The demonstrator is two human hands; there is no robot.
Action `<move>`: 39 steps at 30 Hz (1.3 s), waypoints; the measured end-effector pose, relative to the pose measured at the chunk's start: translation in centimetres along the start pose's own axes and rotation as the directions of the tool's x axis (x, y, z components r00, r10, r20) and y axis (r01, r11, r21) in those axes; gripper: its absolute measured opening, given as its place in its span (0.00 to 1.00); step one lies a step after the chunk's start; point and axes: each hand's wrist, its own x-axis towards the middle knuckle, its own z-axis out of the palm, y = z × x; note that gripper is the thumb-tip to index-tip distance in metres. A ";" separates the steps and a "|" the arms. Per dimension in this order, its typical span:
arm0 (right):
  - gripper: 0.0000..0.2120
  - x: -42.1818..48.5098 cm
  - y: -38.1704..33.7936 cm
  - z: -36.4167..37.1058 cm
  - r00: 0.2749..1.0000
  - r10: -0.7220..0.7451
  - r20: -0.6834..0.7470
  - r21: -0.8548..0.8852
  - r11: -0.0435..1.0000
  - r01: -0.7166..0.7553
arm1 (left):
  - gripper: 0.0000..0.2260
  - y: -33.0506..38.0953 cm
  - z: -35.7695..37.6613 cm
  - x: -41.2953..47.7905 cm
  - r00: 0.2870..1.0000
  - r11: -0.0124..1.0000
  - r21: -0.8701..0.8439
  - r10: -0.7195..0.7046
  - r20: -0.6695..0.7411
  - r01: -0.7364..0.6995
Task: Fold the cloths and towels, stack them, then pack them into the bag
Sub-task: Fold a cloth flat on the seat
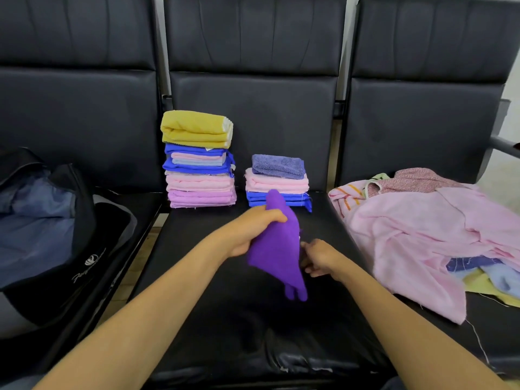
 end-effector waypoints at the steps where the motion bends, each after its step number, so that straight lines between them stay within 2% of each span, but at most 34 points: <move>1: 0.27 -0.1 -0.2 0.0 0.994 0.045 0.100 0.209 0.976 -0.065 | 0.08 1.0 -0.5 -0.7 1.000 1.000 -0.007 0.010 -0.007 -0.010; 3: 0.35 -0.7 -0.7 -0.2 0.943 0.058 0.326 0.505 0.833 -0.226 | 0.06 2.2 -1.6 -1.8 0.999 0.998 -0.063 0.028 -0.035 -0.031; 6: 0.43 -2.3 -1.6 -0.1 0.850 -0.074 0.522 0.673 0.649 -0.356 | 0.04 2.1 -3.6 -2.7 0.996 0.973 -0.225 0.025 -0.080 -0.043; 8: 0.40 -3.0 -2.2 0.2 0.824 -0.183 0.536 0.733 0.585 -0.347 | 0.05 1.0 -4.7 -3.0 0.994 0.955 -0.295 -0.012 -0.111 -0.022; 12: 0.28 -3.2 -3.5 0.4 0.867 -0.283 0.411 0.837 0.494 -0.235 | 0.07 -1.5 -6.5 -3.1 0.977 0.950 -0.313 -0.072 -0.202 0.005; 14: 0.20 -3.1 -3.5 0.4 0.900 -0.308 0.309 0.830 0.549 -0.097 | 0.07 -2.6 -7.3 -2.9 0.970 0.952 -0.305 -0.084 -0.229 0.010; 17: 0.22 -2.9 -3.5 0.4 0.919 -0.352 0.178 0.783 0.616 0.084 | 0.08 -3.7 -8.5 -2.3 0.972 0.966 -0.259 -0.055 -0.228 -0.006; 22: 0.15 -3.0 -3.7 0.3 0.910 -0.399 0.115 0.695 0.687 0.213 | 0.16 -4.7 -9.1 -1.6 0.932 0.996 -0.053 0.053 -0.359 -0.077; 26: 0.16 -2.9 -3.7 0.5 0.928 -0.371 -0.014 0.572 0.758 0.312 | 0.10 -5.1 -8.9 -1.8 0.916 0.960 0.223 0.238 -0.322 -0.171; 28: 0.15 -2.9 -3.7 0.5 0.930 -0.366 -0.043 0.568 0.757 0.324 | 0.10 -5.0 -8.8 -1.8 0.917 0.960 0.220 0.238 -0.319 -0.173; 30: 0.11 -2.9 -3.7 0.2 0.917 -0.398 0.017 0.584 0.748 0.314 | 0.12 -5.0 -8.8 -1.8 0.934 0.969 0.200 0.198 -0.296 -0.142; 32: 0.20 -2.8 -3.4 -0.2 0.890 -0.443 0.106 0.559 0.767 0.315 | 0.21 -5.2 -8.9 -1.7 0.952 0.973 0.193 0.174 -0.251 -0.127; 34: 0.28 -2.8 -3.4 -0.3 0.868 -0.480 0.129 0.446 0.810 0.381 | 0.28 -5.3 -9.1 -1.6 0.952 0.961 0.242 0.192 -0.240 -0.133; 37: 0.29 -2.8 -3.5 -0.2 0.855 -0.515 0.055 0.189 0.846 0.498 | 0.32 -5.5 -9.1 -1.4 0.936 0.921 0.370 0.232 -0.263 -0.124; 39: 0.29 -3.0 -3.7 -0.2 0.843 -0.538 -0.024 0.044 0.841 0.539 | 0.31 -5.6 -8.8 -1.5 0.904 0.853 0.508 0.304 -0.300 -0.118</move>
